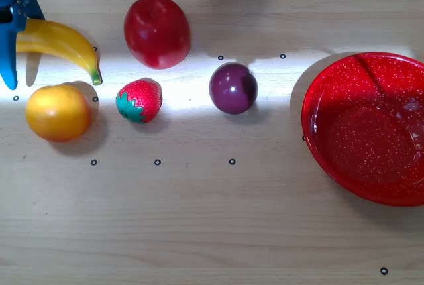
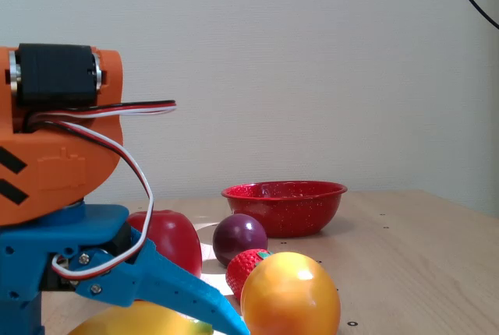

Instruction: Put the banana in the red bowl.

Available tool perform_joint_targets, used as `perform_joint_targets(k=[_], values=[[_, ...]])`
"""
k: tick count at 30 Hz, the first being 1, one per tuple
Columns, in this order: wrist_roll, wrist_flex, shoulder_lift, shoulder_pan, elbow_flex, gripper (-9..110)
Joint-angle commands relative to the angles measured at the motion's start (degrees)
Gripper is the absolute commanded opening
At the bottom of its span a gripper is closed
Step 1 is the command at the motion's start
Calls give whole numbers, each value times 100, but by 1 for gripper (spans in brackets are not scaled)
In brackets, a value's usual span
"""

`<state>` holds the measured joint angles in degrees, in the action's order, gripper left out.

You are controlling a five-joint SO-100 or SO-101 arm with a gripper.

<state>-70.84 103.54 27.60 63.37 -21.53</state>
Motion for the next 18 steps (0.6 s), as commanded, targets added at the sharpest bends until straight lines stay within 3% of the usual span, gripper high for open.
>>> perform_joint_targets(k=[1,18], values=[[-202,360,264,97,448,62],[-475,-35,193,211,571,62]])
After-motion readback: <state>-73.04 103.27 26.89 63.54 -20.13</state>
